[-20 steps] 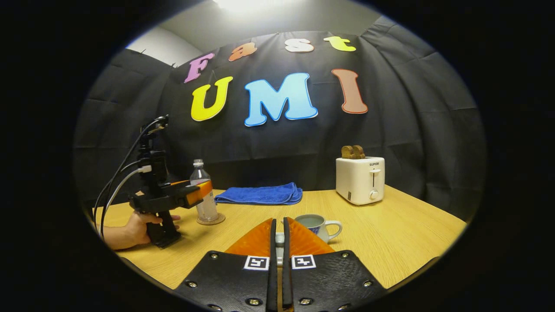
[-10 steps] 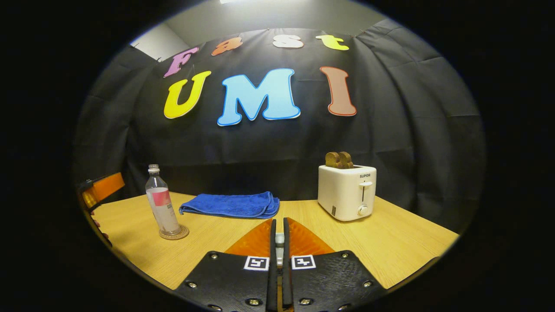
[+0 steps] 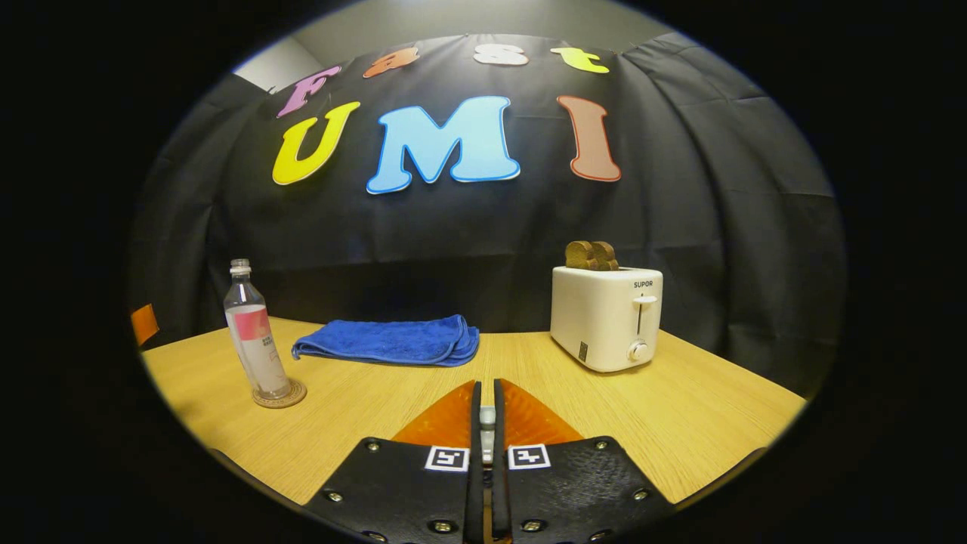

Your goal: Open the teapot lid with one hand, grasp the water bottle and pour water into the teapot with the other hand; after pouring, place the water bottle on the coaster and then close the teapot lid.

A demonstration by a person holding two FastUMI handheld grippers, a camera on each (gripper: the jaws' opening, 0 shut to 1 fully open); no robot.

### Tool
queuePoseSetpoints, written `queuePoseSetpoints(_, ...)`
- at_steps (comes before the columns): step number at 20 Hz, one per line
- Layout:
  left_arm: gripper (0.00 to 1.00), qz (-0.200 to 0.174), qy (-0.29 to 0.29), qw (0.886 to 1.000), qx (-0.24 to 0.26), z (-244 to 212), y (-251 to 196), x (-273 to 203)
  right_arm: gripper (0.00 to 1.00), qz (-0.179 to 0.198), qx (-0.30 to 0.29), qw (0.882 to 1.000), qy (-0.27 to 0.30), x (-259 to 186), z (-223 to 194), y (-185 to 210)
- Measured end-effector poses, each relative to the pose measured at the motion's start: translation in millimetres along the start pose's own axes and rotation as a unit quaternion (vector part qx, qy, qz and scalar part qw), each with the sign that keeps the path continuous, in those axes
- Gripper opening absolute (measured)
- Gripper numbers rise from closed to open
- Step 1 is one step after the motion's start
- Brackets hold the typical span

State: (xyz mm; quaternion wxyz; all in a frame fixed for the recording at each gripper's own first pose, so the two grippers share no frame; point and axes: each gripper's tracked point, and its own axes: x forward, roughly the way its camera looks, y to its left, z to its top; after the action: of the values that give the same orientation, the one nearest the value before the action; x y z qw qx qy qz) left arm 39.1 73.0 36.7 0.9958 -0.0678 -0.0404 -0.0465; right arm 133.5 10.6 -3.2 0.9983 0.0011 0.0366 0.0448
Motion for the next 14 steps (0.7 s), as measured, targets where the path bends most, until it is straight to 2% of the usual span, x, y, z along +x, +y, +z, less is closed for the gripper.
queuePoseSetpoints(3, 0.99, -0.003, 0.004, 1.000, 0.001, -3, -4, -2, 0.05, -0.001, -0.003, 1.000, 0.001, 0, -2, 0)
queuePoseSetpoints(4, 0.99, -0.002, 0.005, 1.000, 0.006, -4, -4, -2, 0.10, 0.000, -0.004, 1.000, 0.001, -1, -2, 1)
queuePoseSetpoints(11, 0.99, -0.003, 0.002, 1.000, 0.019, -1, -8, -9, 0.13, 0.005, -0.005, 1.000, -0.018, -8, 8, 1)
queuePoseSetpoints(13, 0.99, -0.003, -0.008, 1.000, 0.025, 7, -9, -11, 0.17, 0.002, -0.010, 0.999, -0.051, -20, 35, 0)
queuePoseSetpoints(14, 0.99, -0.003, -0.009, 1.000, 0.029, 8, -10, -13, 0.27, 0.001, -0.014, 0.998, -0.063, -24, 42, 0)
